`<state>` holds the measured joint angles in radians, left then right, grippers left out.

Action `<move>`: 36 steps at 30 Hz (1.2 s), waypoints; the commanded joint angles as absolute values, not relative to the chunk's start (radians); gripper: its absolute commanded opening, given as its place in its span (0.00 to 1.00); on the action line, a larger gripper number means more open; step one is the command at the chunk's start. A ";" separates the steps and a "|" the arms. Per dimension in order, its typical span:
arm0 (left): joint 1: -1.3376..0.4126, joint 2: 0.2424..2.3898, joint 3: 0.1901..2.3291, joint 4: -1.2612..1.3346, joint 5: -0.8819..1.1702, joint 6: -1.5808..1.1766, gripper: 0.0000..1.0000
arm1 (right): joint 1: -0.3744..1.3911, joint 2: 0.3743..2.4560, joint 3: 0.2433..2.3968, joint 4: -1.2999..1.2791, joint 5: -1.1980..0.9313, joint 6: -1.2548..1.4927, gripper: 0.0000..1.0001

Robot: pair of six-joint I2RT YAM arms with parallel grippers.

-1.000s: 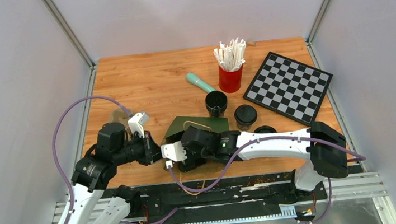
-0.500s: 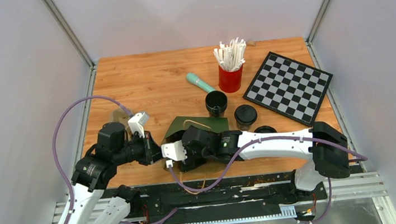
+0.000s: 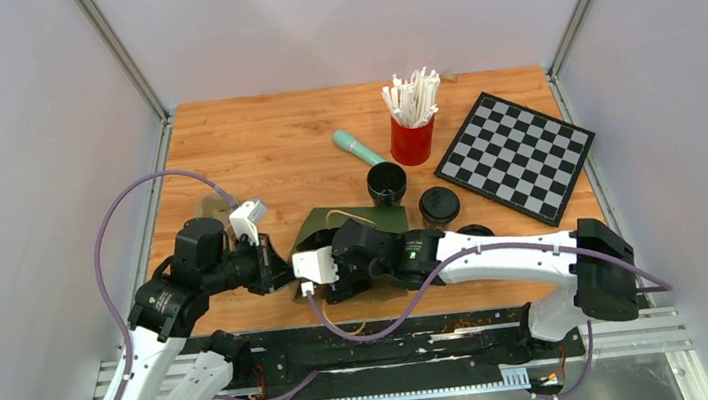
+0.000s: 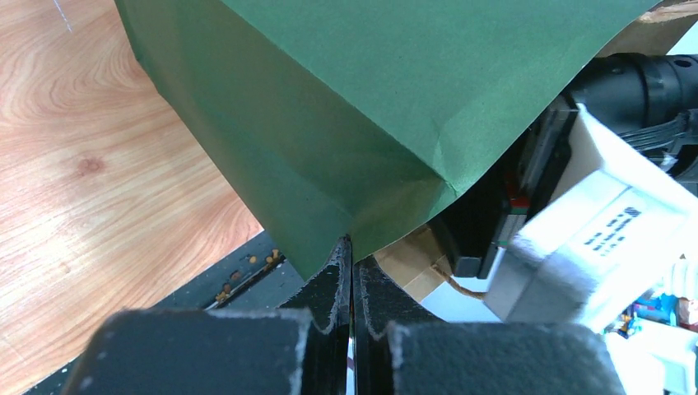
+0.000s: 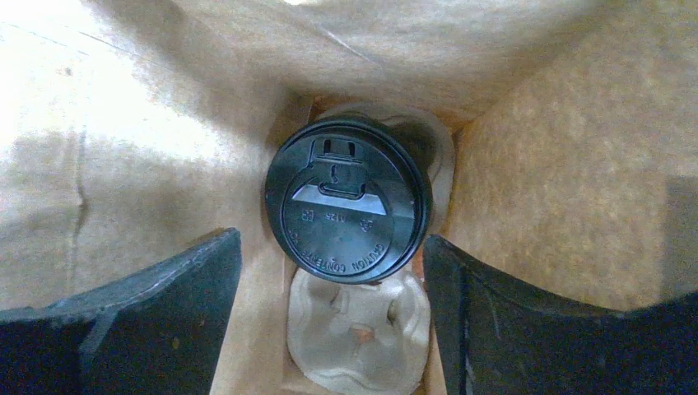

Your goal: Pack the takeout coffee

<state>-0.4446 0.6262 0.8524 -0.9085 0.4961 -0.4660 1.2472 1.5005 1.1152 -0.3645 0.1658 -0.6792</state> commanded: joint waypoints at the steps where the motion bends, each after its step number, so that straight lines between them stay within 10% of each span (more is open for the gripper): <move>1: -0.448 0.631 0.881 -0.920 0.514 -0.449 0.00 | 1.241 1.442 1.142 -0.353 0.122 -0.659 0.76; 15: -0.448 0.640 0.881 -0.917 0.517 -0.449 0.00 | 1.240 1.481 1.126 -0.319 0.085 -0.663 0.32; 36: -0.448 0.633 0.864 -0.906 0.535 -0.491 0.00 | 1.224 1.531 1.018 -0.075 0.143 -0.690 0.23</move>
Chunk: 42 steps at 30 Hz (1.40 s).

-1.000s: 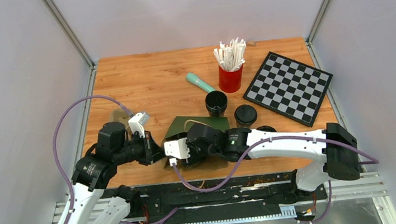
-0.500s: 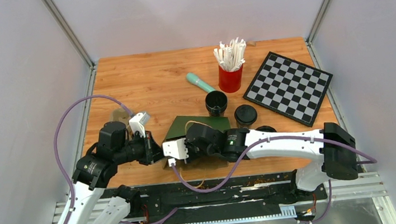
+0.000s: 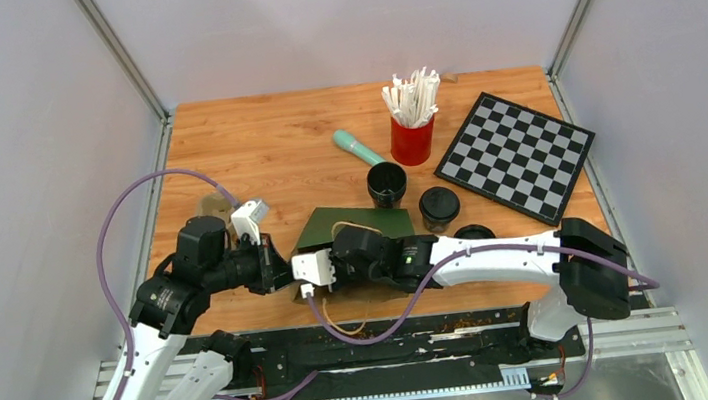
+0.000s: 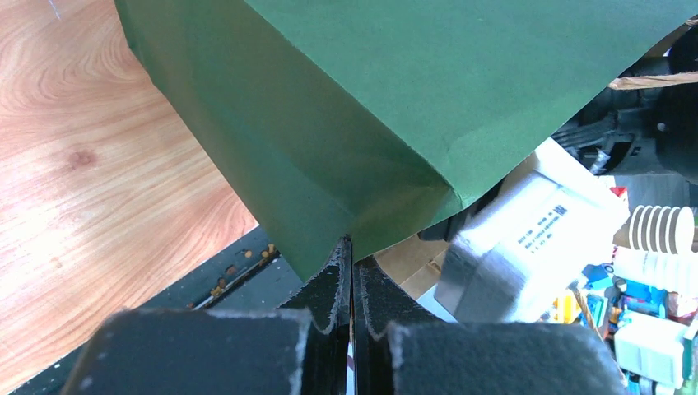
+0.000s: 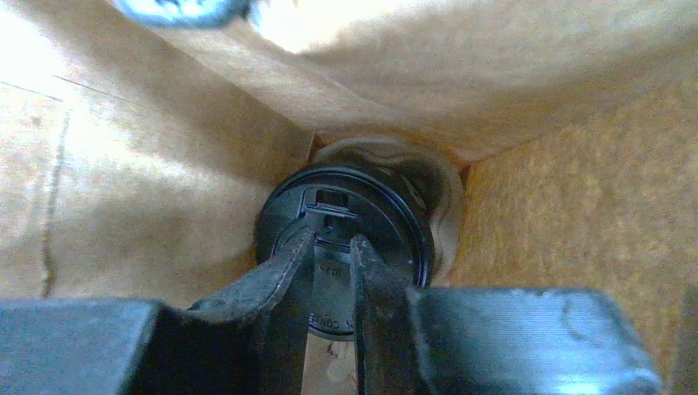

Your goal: Pack the takeout coffee

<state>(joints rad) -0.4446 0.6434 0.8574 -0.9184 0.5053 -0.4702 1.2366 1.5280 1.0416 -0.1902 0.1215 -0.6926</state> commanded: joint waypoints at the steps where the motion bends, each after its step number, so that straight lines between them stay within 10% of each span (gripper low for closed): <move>1: -0.448 0.630 0.859 -0.898 0.537 -0.498 0.00 | 1.224 1.534 1.013 -0.064 0.148 -0.688 0.23; 42: -0.448 0.625 0.834 -0.897 0.538 -0.506 0.00 | 1.192 1.608 0.966 0.077 0.245 -0.619 0.23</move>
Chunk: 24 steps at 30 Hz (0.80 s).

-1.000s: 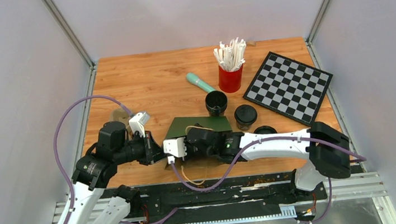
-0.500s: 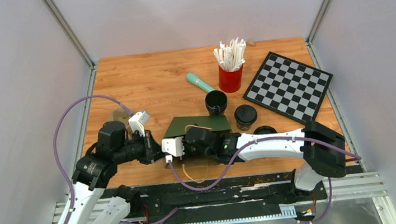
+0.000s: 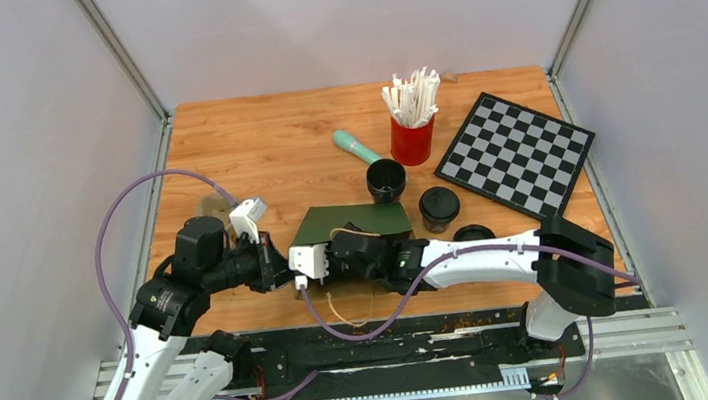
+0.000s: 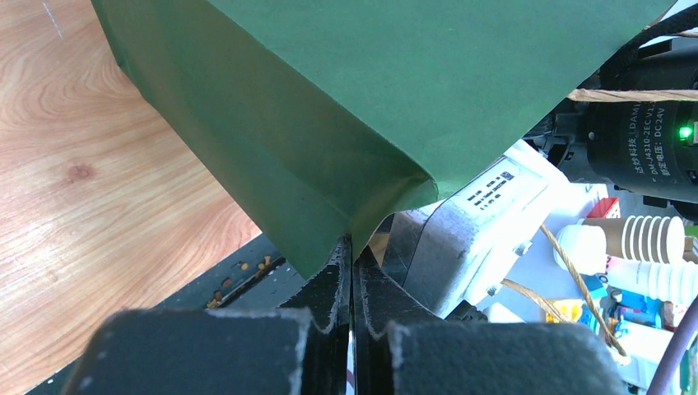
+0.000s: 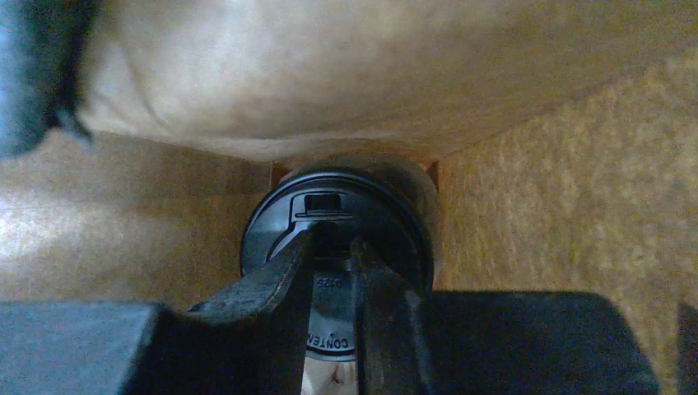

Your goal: Pack the takeout coffee

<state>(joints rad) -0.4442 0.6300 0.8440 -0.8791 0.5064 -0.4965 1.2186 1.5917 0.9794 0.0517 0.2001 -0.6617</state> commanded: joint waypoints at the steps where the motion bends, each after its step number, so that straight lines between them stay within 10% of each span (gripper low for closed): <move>1: -0.448 0.626 0.834 -0.897 0.537 -0.507 0.00 | 1.192 1.607 0.968 0.077 0.244 -0.622 0.24; 24: -0.448 0.658 0.841 -0.893 0.518 -0.482 0.00 | 1.193 1.484 1.013 -0.086 0.167 -0.569 0.27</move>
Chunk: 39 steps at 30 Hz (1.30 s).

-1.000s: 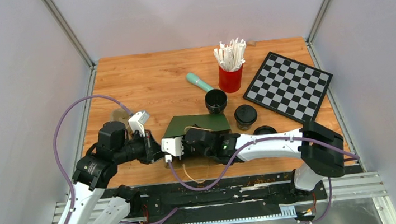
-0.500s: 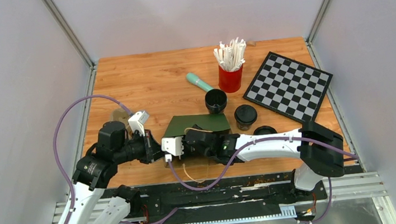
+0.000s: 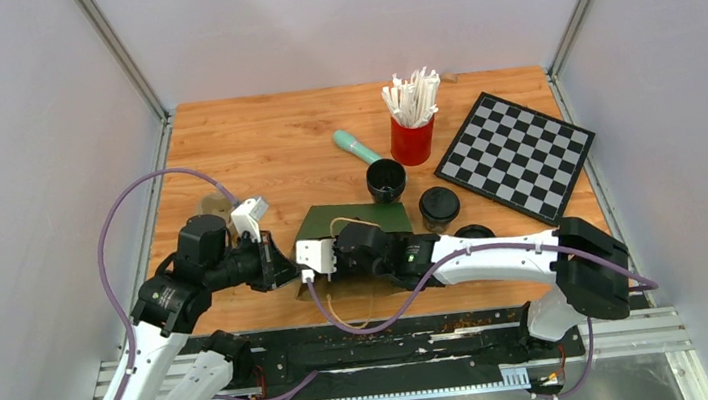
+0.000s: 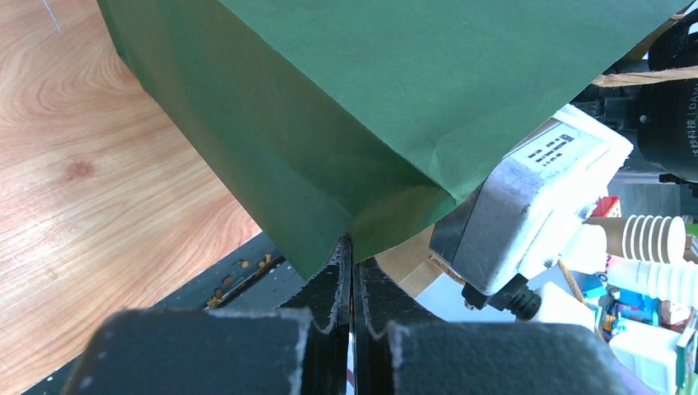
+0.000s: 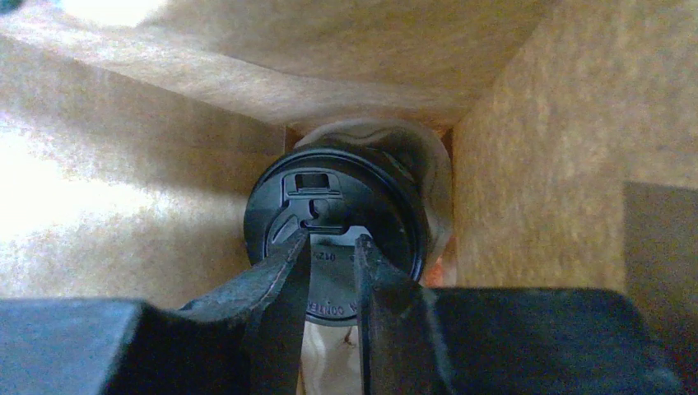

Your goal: Pack the takeout coffee

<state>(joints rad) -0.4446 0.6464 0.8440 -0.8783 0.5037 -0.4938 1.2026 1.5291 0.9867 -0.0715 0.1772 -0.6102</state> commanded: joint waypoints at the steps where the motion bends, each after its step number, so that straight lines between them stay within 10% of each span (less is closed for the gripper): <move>1: -0.448 0.658 0.841 -0.893 0.518 -0.484 0.00 | 1.192 1.483 1.013 -0.088 0.167 -0.567 0.27; 39: -0.448 0.626 0.834 -0.909 0.522 -0.519 0.00 | 1.158 1.581 0.966 0.114 0.212 -0.551 0.26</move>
<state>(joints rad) -0.4435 0.6292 0.8383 -0.8707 0.4824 -0.5117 1.1870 1.6154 0.9737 0.1024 0.1745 -0.5858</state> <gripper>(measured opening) 0.006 0.264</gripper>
